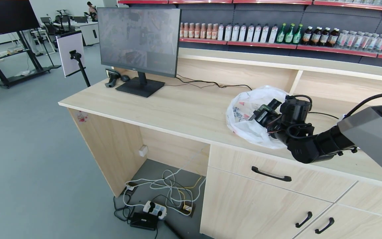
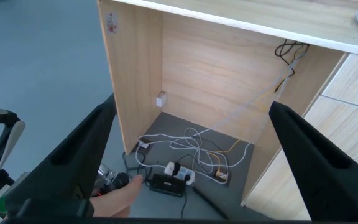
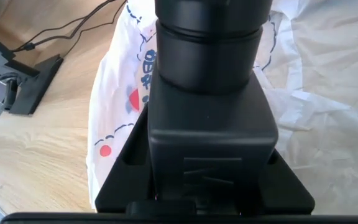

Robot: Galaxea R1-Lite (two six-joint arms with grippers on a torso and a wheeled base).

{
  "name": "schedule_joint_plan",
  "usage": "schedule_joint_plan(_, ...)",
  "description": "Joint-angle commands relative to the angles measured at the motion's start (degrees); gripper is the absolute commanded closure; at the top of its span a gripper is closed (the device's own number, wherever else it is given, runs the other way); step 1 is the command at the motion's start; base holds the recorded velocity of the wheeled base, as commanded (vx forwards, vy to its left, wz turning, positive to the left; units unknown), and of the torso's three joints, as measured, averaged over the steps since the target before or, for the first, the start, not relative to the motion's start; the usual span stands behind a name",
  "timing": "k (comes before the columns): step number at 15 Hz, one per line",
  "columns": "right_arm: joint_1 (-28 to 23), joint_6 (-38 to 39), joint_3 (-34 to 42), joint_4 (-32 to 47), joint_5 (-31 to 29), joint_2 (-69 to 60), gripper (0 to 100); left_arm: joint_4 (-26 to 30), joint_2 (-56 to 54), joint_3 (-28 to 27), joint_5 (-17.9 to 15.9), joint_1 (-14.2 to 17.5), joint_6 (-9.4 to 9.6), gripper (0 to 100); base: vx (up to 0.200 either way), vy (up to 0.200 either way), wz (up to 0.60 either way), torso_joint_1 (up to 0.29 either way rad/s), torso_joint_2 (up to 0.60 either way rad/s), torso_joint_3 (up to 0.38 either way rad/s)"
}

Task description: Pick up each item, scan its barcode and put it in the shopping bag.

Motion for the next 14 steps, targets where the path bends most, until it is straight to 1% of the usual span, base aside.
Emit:
schedule_joint_plan(1,0.03,0.06,-0.79,0.14,0.01,0.41,0,-0.04,0.0,0.0,0.02,0.0,-0.01,0,0.0,0.0,0.0,0.0,0.0,0.0)
schedule_joint_plan(2,0.03,0.32,-1.14,0.14,0.09,0.41,0,-0.04,0.0,0.0,0.02,0.0,0.08,0,0.0,0.0,0.0,0.0,0.0,0.0)
schedule_joint_plan(4,0.03,3.22,-3.07,0.31,-0.17,0.58,0,-0.12,0.0,0.0,0.02,0.0,0.08,0,0.0,0.0,0.0,0.0,0.0,0.0)
schedule_joint_plan(8,-0.32,3.13,-4.57,0.22,-1.05,0.5,0,-0.12,0.0,0.0,0.02,0.0,-0.01,0,0.0,0.0,0.0,0.0,0.0,0.0)
schedule_joint_plan(10,-1.2,2.43,-4.57,1.54,-4.91,0.76,0,-0.12,0.0,0.0,0.02,0.0,0.08,0,0.0,0.0,0.0,0.0,0.0,0.0)
schedule_joint_plan(12,-2.25,2.25,-4.04,1.28,-6.58,0.5,0,-0.12,0.0,0.0,-0.07,0.0,0.08,0,0.0,0.0,0.0,0.0,0.0,0.0)
schedule_joint_plan(14,-2.43,2.34,-3.95,-0.74,-7.11,-0.82,0,-0.04,0.0,0.0,-0.07,0.0,0.08,0,0.0,0.0,0.0,0.0,0.0,0.0)
